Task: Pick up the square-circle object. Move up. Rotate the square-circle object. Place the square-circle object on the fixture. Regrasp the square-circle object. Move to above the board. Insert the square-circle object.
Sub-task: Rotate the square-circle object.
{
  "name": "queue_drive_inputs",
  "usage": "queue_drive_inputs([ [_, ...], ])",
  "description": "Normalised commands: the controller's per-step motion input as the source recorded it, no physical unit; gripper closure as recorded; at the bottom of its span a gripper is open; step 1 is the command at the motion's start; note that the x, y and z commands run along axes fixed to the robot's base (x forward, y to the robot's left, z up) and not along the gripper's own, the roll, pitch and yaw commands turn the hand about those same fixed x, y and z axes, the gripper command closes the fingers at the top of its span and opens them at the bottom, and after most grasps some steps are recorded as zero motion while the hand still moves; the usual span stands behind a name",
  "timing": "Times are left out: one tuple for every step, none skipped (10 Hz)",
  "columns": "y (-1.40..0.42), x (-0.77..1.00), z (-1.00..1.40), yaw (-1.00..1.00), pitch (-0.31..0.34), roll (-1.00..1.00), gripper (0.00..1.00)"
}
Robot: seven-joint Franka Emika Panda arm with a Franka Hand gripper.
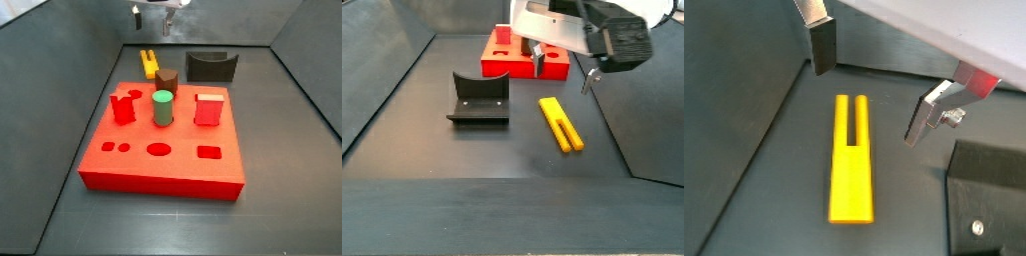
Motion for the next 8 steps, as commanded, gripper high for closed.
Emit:
queue_drive_inputs([
  [0.0,0.03,-0.04,1.0,-0.007,-0.01,0.0],
  [0.0,0.03,-0.04,1.0,-0.008,-0.02,0.0],
  [0.0,0.03,-0.04,1.0,-0.009,-0.02,0.0],
  [0.0,0.03,-0.04,1.0,-0.012,-0.02,0.0],
  [0.0,0.03,-0.04,1.0,-0.015,-0.03,0.0],
  [0.0,0.03,-0.04,0.89,-0.016,-0.03,0.0],
  [0.0,0.03,-0.04,0.47,-0.016,-0.03,0.0],
  [0.0,0.03,-0.04,0.34,-0.016,-0.03,0.0],
])
